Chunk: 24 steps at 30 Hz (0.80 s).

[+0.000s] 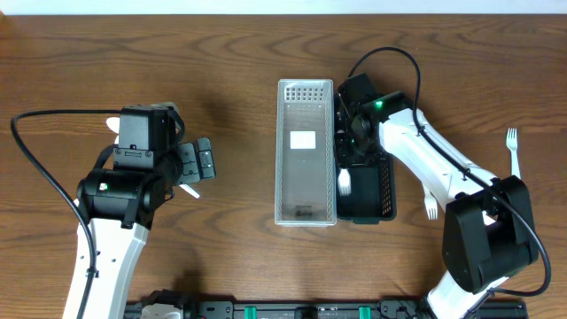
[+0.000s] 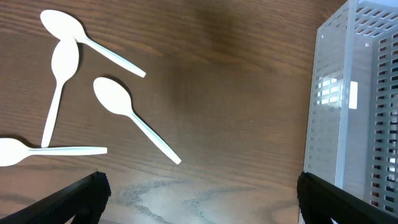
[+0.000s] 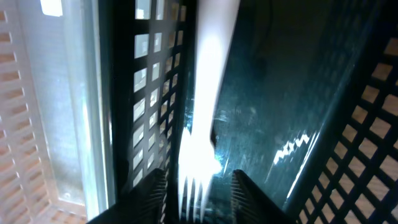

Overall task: Pack container
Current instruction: 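Carry the fork with the right gripper and drop it into the green basket, then grasp the white fork lying near the green basket with the right gripper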

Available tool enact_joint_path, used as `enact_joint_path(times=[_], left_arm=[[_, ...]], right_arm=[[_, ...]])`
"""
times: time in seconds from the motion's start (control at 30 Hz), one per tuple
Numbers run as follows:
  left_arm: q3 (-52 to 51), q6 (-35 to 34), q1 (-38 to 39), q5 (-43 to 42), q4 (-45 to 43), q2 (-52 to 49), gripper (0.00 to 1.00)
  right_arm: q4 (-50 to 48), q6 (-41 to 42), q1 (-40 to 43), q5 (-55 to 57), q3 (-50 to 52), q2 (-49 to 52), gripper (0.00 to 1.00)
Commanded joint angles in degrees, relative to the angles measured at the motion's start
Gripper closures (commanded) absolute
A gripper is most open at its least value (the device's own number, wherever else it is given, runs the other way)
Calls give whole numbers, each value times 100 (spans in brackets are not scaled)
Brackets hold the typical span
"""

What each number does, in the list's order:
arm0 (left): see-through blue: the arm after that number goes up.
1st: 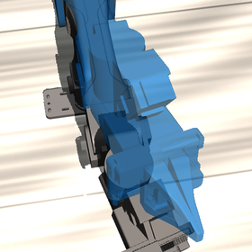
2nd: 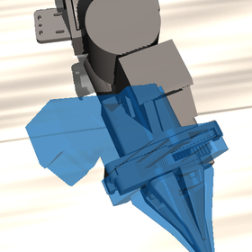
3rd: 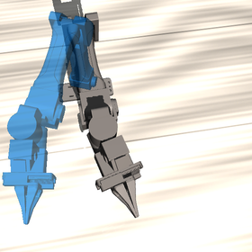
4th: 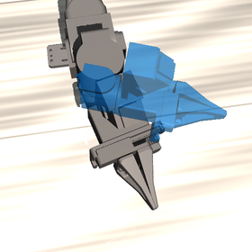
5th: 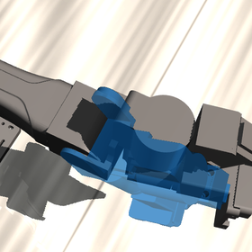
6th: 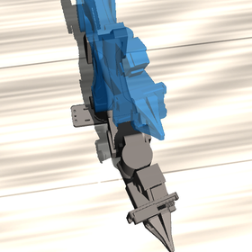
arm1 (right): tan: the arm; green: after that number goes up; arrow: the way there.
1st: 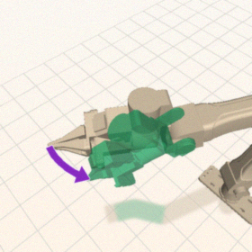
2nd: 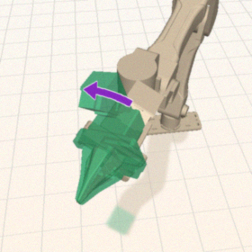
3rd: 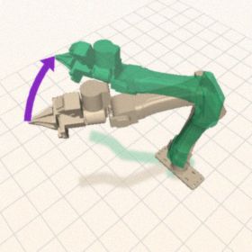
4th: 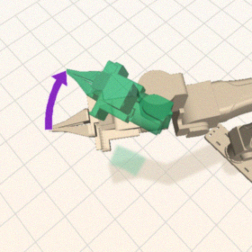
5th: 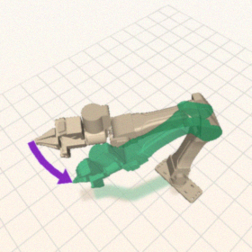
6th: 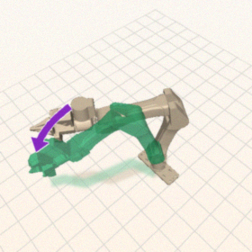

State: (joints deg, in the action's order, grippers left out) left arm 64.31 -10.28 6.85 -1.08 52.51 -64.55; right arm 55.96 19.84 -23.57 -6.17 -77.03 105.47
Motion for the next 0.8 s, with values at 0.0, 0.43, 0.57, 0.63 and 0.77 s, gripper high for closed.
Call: enact_joint_path(times=[0.0,0.43,0.57,0.63,0.77], left_arm=[[151,61,-31,66,15,-7,2],[151,61,-31,66,11,-7,2],[151,61,-31,66,-37,-7,2],[151,61,-31,66,-57,-7,2],[151,61,-31,66,-57,-7,2]], right_arm=[[2,-9,37,33,-83,-83,54],[748,-129,1174,1379,-1119,-1613,9],[1193,-221,1624,1578,-752,-1598,7],[1141,-205,1788,1657,-282,-1587,6],[640,-162,2098,1635,686,-1587,4]])
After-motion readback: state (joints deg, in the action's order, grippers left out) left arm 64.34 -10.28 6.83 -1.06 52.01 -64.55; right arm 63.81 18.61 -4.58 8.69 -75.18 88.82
